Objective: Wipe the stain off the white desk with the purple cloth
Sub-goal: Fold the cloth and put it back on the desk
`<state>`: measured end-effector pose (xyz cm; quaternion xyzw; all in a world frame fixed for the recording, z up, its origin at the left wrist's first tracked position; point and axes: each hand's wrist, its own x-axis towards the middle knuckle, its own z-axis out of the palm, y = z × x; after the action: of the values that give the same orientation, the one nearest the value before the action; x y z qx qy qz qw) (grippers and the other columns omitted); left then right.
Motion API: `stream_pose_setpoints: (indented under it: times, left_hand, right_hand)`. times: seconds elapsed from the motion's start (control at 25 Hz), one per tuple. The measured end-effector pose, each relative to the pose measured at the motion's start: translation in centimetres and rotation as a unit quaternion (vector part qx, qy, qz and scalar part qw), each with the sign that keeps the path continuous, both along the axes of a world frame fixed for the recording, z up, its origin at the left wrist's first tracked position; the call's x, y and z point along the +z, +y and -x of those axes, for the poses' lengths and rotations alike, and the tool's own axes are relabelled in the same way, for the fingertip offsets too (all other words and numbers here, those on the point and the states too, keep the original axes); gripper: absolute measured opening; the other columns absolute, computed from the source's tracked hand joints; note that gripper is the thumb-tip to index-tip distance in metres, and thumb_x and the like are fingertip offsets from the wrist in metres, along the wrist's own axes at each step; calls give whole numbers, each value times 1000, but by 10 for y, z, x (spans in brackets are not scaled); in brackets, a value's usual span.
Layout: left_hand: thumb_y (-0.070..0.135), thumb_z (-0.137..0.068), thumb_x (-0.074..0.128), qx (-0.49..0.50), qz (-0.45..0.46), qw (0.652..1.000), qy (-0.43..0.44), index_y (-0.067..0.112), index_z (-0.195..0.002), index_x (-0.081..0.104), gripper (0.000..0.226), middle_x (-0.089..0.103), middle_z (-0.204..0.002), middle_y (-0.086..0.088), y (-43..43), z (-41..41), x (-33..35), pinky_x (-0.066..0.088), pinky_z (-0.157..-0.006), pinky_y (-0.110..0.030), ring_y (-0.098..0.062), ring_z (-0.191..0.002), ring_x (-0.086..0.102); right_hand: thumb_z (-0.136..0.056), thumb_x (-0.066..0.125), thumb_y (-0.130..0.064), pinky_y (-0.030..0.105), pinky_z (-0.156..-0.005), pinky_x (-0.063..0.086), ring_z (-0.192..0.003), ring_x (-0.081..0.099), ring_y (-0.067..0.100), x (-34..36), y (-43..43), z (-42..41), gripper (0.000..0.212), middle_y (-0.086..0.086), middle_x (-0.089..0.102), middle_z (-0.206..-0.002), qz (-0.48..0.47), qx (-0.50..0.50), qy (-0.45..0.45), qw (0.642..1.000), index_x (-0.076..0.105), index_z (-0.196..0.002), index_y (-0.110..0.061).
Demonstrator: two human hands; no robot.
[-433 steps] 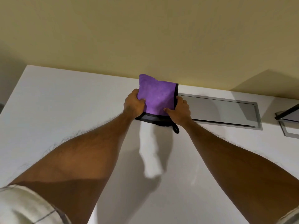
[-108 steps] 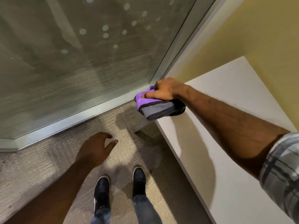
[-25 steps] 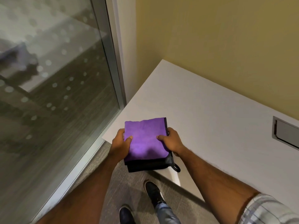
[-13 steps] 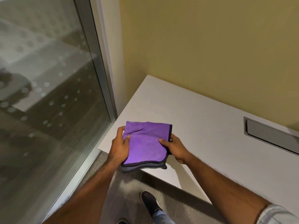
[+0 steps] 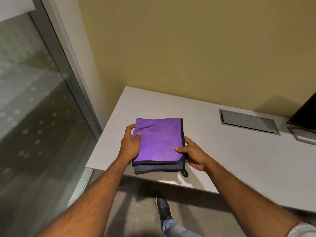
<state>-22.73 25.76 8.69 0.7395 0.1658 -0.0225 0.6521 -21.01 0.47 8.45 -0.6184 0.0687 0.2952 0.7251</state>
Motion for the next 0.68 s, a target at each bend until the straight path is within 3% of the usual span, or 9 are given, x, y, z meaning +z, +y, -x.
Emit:
stream_pose_setpoints:
  times: [0.16,0.36,0.6,0.68]
  left_hand:
    - [26,-91,62,-69,29,997,-5,42,-135,33,55,64,-113,-12,-33,-15,15,58,-68,-30,-24,-96,68]
    - [16,-69,84,-211,3,977,-21,41,-122,52,66,54,-123,12,-82,-47,19,57,-70,-21,-10,-98,66]
    - [9,-72,81,-282,-111,953,-8,28,-135,51,72,46,-138,2,-163,-120,0,51,-98,-42,-25,-118,55]
    - [10,-73,80,-294,-134,946,7,27,-137,49,73,46,-140,-1,-191,-150,-13,50,-100,-47,-29,-119,54]
  right_hand:
    - [-91,67,-8,49,-92,58,-108,68,34,4,-39,11,38,16,66,-124,53,-118,-38,991,54,-126,-18]
    - [-93,66,-12,45,-90,59,-105,69,30,-1,-91,-4,36,12,69,-119,87,-182,-68,977,52,-125,-21]
    - [-95,63,-12,32,-81,61,-102,70,21,-24,-173,-60,35,6,69,-118,132,-208,-65,967,51,-127,-19]
    - [-96,62,-14,28,-77,61,-102,70,20,-36,-199,-89,31,6,67,-119,165,-203,-61,963,51,-125,-20]
